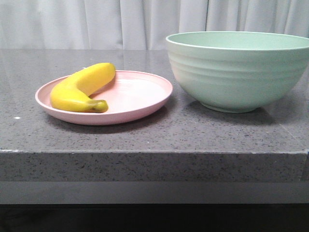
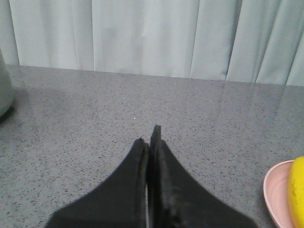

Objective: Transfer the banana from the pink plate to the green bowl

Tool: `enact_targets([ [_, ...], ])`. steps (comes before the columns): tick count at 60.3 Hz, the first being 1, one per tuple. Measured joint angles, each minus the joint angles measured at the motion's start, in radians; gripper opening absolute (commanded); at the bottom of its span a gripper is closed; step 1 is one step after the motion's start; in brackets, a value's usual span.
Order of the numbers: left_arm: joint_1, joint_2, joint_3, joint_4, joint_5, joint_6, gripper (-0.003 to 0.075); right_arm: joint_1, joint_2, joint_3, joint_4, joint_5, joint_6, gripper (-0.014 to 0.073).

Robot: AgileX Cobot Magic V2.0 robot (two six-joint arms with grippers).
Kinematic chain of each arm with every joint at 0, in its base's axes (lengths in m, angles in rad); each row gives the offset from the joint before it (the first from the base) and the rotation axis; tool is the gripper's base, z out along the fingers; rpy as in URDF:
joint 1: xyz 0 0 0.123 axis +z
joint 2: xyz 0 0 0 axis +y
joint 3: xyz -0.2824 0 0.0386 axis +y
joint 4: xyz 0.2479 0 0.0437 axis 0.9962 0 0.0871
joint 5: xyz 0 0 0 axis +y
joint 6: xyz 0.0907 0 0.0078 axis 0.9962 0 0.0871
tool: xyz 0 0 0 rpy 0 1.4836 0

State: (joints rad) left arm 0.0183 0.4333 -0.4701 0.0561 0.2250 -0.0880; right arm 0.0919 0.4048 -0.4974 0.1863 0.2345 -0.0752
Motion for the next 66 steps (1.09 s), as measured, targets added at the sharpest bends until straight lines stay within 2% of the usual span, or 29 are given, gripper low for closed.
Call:
enact_targets([
  [3, 0.0, 0.0, 0.0, 0.001, 0.0, 0.0, 0.0081, 0.0, 0.009, -0.002, 0.0, 0.011, 0.0, 0.0034],
  [5, 0.0, 0.0, 0.0, 0.001, 0.0, 0.0, 0.0153, 0.0, 0.011, -0.002, 0.0, 0.014, 0.0, 0.0104],
  [7, 0.0, 0.0, 0.0, 0.001, 0.0, 0.002, 0.0247, 0.0, 0.011, -0.002, 0.0, 0.016, 0.0, 0.0192],
  [12, 0.0, 0.0, 0.0, 0.001, 0.0, 0.002, 0.0538, 0.0, 0.011, -0.002, -0.002, 0.02, 0.0, 0.0429],
  [14, 0.0, 0.0, 0.0, 0.002, 0.0, 0.002, 0.0627, 0.0, 0.011, -0.002, -0.002, 0.02, 0.0, 0.0513],
  [17, 0.0, 0.0, 0.0, 0.002, 0.0, 0.002, 0.0706, 0.0, 0.011, -0.002, -0.002, 0.02, 0.0, 0.0615],
  [20, 0.0, 0.0, 0.0, 0.002, 0.0, 0.002, 0.0696, 0.0, 0.011, -0.002, -0.002, 0.02, 0.0, 0.0666],
  [33, 0.0, 0.0, 0.0, -0.012, 0.0, 0.002, 0.0606, 0.0, 0.011, -0.002, -0.002, 0.02, 0.0, 0.0647],
  [38, 0.0, 0.002, -0.004, -0.028, 0.007, 0.002, 0.0596, 0.0, 0.011, -0.002, -0.002, 0.02, 0.0, 0.0647],
  [44, -0.025, 0.042, -0.05, -0.043, 0.086, 0.014, 0.0596, 0.0, 0.011, -0.002, -0.002, 0.021, 0.0, 0.0647],
  [54, -0.172, 0.202, -0.189, -0.084, 0.266, 0.047, 0.0596, 0.0, 0.011, -0.002, -0.002, 0.021, 0.0, 0.0647],
  [66, -0.367, 0.424, -0.352, -0.105, 0.42, 0.047, 0.0596, 0.0, 0.011, -0.002, -0.002, 0.021, 0.0, 0.0647],
])
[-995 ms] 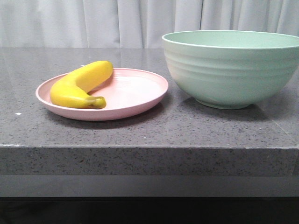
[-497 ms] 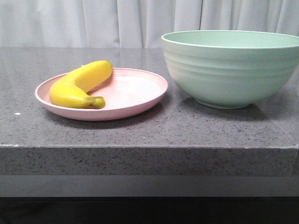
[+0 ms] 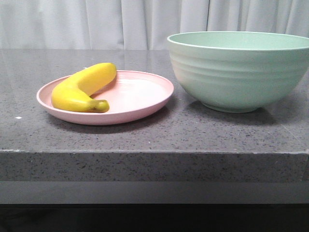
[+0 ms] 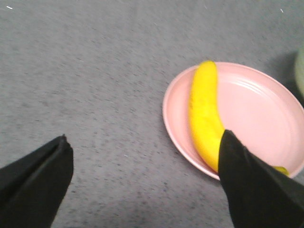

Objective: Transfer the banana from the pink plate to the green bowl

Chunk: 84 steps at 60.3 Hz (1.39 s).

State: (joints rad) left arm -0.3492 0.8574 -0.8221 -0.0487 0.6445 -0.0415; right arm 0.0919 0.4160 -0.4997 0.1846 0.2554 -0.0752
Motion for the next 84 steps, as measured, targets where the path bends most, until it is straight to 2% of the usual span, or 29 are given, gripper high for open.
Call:
enact_targets([
  [8, -0.101, 0.18, -0.105, -0.02, 0.064, -0.019, 0.0596, 0.0, 0.0, 0.0, 0.0, 0.0, 0.0, 0.0647],
  [17, -0.157, 0.352, -0.196, -0.045, 0.097, -0.025, 0.0596, 0.0, 0.0, 0.0, 0.0, 0.0, 0.0, 0.0647],
  [39, -0.165, 0.644, -0.349, -0.092, 0.129, -0.026, 0.0596, 0.0, 0.0, 0.0, 0.0, 0.002, 0.0, 0.0647],
  [64, -0.165, 0.742, -0.361, -0.094, 0.13, -0.026, 0.0595, 0.0, 0.0, 0.0, 0.0, 0.002, 0.0, 0.0647],
  [71, -0.165, 0.748, -0.361, -0.095, 0.128, -0.026, 0.0542, 0.0, 0.0, 0.0, 0.0, 0.002, 0.0, 0.0647],
  [84, -0.165, 0.752, -0.363, -0.095, 0.117, -0.029, 0.0302, 0.0, 0.0, 0.0, 0.0, 0.002, 0.0, 0.0647],
])
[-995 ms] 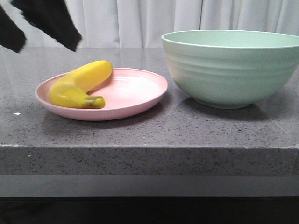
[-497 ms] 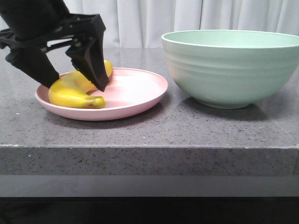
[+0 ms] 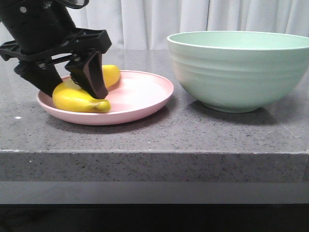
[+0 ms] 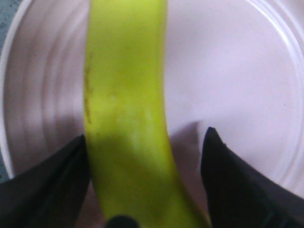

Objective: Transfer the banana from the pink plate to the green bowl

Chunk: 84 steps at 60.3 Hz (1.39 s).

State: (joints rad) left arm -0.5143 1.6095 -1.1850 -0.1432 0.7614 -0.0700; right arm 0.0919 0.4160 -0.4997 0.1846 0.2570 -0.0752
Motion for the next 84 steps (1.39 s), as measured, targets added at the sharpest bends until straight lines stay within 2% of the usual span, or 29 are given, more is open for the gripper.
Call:
enact_targets([
  [8, 0.0, 0.0, 0.0, 0.0, -0.027, -0.001, 0.0197, 0.0, 0.0, 0.0, 0.0, 0.0, 0.0, 0.0647],
  [15, 0.0, 0.0, 0.0, 0.0, -0.071, -0.001, 0.0147, 0.0, 0.0, 0.0, 0.0, 0.0, 0.0, 0.0647],
  [26, 0.017, 0.0, -0.047, 0.002, -0.093, -0.001, 0.0144, 0.0, 0.0, -0.002, 0.0, 0.013, 0.0, 0.0647],
  [32, 0.015, -0.013, -0.099, 0.004, -0.08, -0.001, 0.0144, 0.0, 0.01, -0.007, 0.043, 0.043, 0.0, 0.0647],
  [43, -0.067, -0.095, -0.175, 0.004, -0.054, 0.006, 0.0144, 0.0, 0.107, -0.066, 0.319, 0.121, 0.0, 0.0639],
  [56, -0.188, -0.195, -0.191, 0.002, -0.034, 0.011, 0.0144, 0.055, 0.289, -0.185, 0.679, 0.151, -0.088, 0.053],
  [65, -0.229, -0.226, -0.191, 0.002, -0.026, 0.011, 0.0144, 0.1, 0.414, -0.257, 0.954, 0.195, -0.263, 0.0517],
  [84, -0.233, -0.23, -0.191, 0.002, -0.007, 0.011, 0.0144, 0.13, 0.705, -0.375, 1.489, 0.318, -0.698, 0.0518],
])
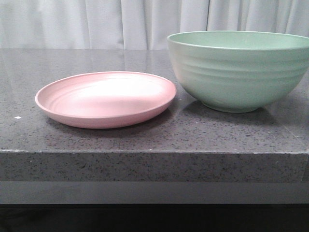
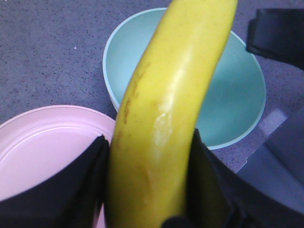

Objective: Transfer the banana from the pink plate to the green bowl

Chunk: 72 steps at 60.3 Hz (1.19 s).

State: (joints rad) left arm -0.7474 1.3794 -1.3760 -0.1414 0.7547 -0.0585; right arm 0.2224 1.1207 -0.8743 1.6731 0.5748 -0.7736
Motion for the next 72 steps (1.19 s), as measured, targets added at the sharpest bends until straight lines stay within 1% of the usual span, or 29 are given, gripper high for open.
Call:
enact_targets([
  [4, 0.0, 0.0, 0.0, 0.0, 0.0, 0.0, 0.0145, 0.0, 0.062, -0.026, 0.061, 0.036, -0.053, 0.0518],
  [7, 0.0, 0.0, 0.0, 0.0, 0.0, 0.0, 0.0144, 0.0, 0.099, -0.044, 0.084, 0.063, -0.072, 0.0518],
  [20, 0.0, 0.0, 0.0, 0.0, 0.002, 0.0, 0.0144, 0.019, 0.225, -0.113, 0.108, 0.125, -0.098, 0.0517],
  [24, 0.0, 0.0, 0.0, 0.0, 0.002, 0.0, 0.0144, 0.035, 0.245, -0.13, 0.108, 0.136, -0.101, 0.0501],
  [29, 0.0, 0.0, 0.0, 0.0, 0.002, 0.0, 0.0145, 0.059, 0.252, -0.138, 0.108, 0.145, -0.103, 0.0421],
  [32, 0.0, -0.003, 0.0, 0.0, 0.002, 0.0, 0.0145, 0.068, 0.253, -0.14, 0.106, 0.138, -0.102, 0.0342],
  [38, 0.0, -0.007, -0.002, 0.002, 0.002, 0.0, 0.0161, 0.073, 0.257, -0.14, 0.109, 0.123, -0.102, 0.0232],
  [42, 0.0, -0.007, -0.002, 0.002, 0.002, 0.005, 0.021, 0.074, 0.257, -0.14, 0.109, 0.121, -0.102, 0.0191],
  [45, 0.0, -0.007, -0.002, 0.002, 0.002, 0.009, 0.028, 0.074, 0.257, -0.14, 0.109, 0.121, -0.102, 0.0188],
  [50, 0.0, -0.007, -0.002, 0.002, 0.004, 0.011, 0.043, 0.074, 0.257, -0.142, 0.109, 0.119, -0.102, 0.0188],
  [53, 0.0, -0.007, -0.002, 0.002, 0.004, 0.012, 0.0503, 0.077, 0.257, -0.149, 0.1, 0.117, -0.104, 0.0188],
  [58, 0.0, -0.007, -0.002, 0.002, 0.004, 0.013, 0.0559, 0.077, 0.257, -0.18, 0.038, 0.101, -0.113, 0.0195],
  [62, 0.0, -0.007, -0.002, 0.002, 0.004, 0.013, 0.0556, 0.063, 0.257, -0.224, -0.044, 0.089, -0.115, 0.0203],
  [72, 0.0, -0.007, -0.002, 0.002, 0.005, 0.014, 0.0555, -0.02, 0.257, -0.347, -0.347, 0.065, -0.118, 0.0206],
])
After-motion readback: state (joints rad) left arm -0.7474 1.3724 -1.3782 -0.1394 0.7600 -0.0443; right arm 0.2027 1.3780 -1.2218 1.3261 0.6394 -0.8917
